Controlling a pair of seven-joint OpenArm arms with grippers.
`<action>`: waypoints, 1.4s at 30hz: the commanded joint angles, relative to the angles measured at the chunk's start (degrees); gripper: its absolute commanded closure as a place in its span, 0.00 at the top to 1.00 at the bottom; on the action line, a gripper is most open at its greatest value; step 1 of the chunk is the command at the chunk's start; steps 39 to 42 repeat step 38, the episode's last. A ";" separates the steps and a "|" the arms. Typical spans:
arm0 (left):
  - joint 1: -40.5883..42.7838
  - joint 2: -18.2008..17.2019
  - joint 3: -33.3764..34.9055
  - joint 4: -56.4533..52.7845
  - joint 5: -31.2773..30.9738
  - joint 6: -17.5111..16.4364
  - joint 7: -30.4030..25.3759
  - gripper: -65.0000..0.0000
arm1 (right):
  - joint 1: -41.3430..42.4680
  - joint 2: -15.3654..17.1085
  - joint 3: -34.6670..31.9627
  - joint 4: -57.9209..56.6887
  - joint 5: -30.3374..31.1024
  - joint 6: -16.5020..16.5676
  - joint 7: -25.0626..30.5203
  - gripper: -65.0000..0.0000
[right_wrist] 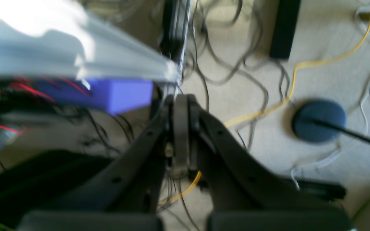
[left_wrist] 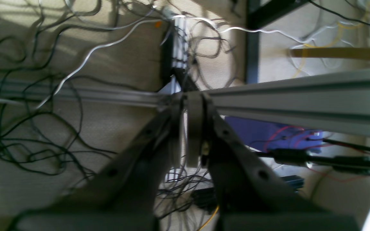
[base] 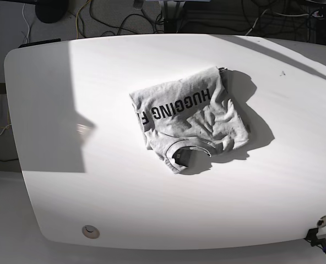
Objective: Fold the T-shirt properly
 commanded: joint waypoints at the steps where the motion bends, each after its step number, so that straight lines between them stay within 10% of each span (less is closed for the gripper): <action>1: -1.12 -0.39 0.01 -3.80 -0.37 -0.71 -1.07 0.00 | 1.99 0.16 -0.04 -5.00 -0.08 -0.06 1.71 0.00; 16: -24.33 -4.43 -0.17 -39.58 14.05 -0.58 -0.81 0.00 | 24.49 -2.65 -0.13 -39.19 -0.52 0.47 1.71 0.00; 32: -43.76 -7.07 0.01 -70.35 24.86 20.87 3.41 0.01 | 43.39 -2.65 -0.21 -70.23 -0.52 0.38 6.01 0.00; 42: -45.43 -6.89 0.01 -70.35 25.13 26.23 5.17 0.00 | 44.45 -2.74 -0.21 -70.93 -0.43 0.38 5.93 0.00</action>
